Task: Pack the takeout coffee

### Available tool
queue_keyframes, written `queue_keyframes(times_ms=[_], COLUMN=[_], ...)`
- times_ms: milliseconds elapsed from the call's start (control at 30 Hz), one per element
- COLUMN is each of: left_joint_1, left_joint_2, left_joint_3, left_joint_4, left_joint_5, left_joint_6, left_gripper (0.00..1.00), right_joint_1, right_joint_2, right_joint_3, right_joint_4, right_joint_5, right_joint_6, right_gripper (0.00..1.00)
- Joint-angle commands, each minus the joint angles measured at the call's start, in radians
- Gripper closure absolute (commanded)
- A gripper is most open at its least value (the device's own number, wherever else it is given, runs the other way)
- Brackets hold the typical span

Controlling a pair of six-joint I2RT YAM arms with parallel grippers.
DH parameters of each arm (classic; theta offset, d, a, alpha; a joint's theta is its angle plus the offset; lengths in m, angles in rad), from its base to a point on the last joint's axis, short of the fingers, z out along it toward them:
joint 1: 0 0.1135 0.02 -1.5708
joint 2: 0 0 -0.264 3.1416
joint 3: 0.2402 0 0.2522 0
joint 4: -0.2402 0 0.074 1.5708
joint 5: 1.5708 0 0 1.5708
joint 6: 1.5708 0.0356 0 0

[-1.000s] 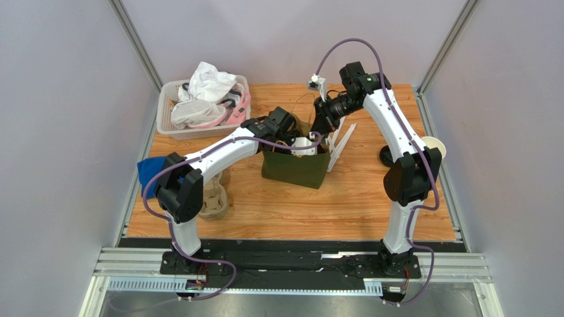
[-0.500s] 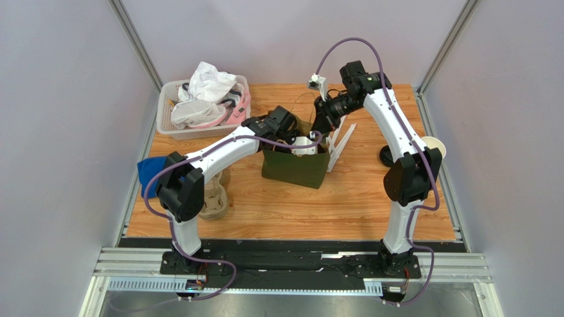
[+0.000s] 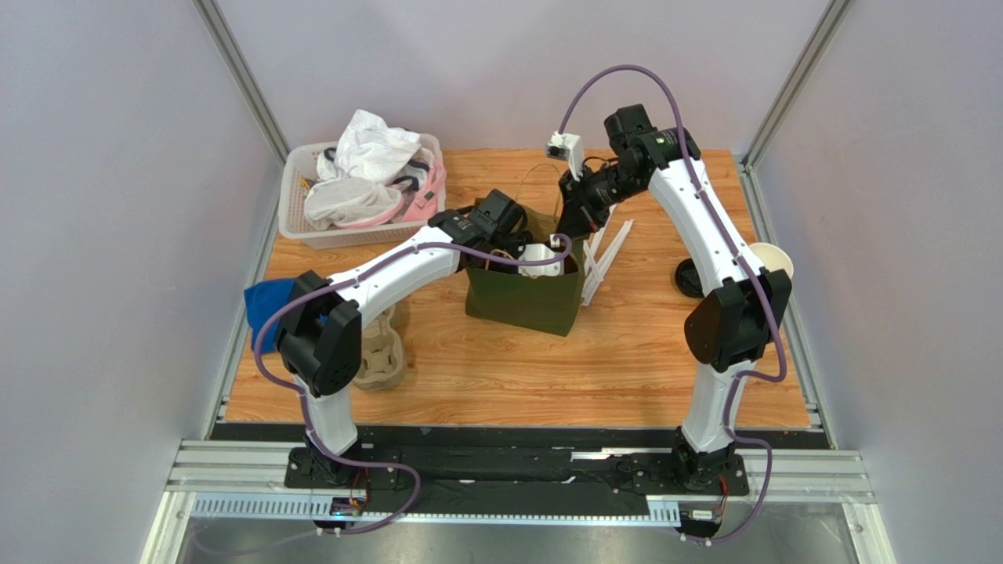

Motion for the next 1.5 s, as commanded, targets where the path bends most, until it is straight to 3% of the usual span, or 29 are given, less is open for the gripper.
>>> queue_keyframes(times_ms=[0, 433, 467, 1000, 1033, 1467], left_joint_1=[0.005, -0.002, -0.002, -0.013, -0.012, -0.013], left_joint_2=[0.027, -0.002, -0.002, -0.038, -0.039, -0.059], left_joint_3=[-0.004, 0.068, 0.079, 0.120, 0.119, 0.120], left_joint_4=[-0.104, -0.125, -0.125, -0.127, -0.127, -0.145], left_joint_5=[-0.023, -0.014, -0.012, 0.009, 0.011, 0.025], left_joint_6=[-0.017, -0.046, -0.049, -0.077, -0.075, -0.074], left_gripper=[0.53, 0.41, 0.25, 0.20, 0.01, 0.01], right_joint_1=[0.013, 0.020, 0.019, 0.031, 0.031, 0.037], right_joint_2=[-0.031, -0.037, -0.039, -0.062, -0.063, -0.068], right_joint_3=[-0.020, -0.029, -0.029, -0.052, -0.053, -0.059], right_joint_4=[-0.042, -0.035, -0.039, -0.047, -0.047, -0.042], right_joint_5=[0.055, 0.057, 0.054, 0.043, 0.043, 0.046], right_joint_6=[-0.040, -0.063, -0.065, -0.091, -0.093, -0.096], right_gripper=[1.00, 1.00, 1.00, 1.00, 1.00, 1.00])
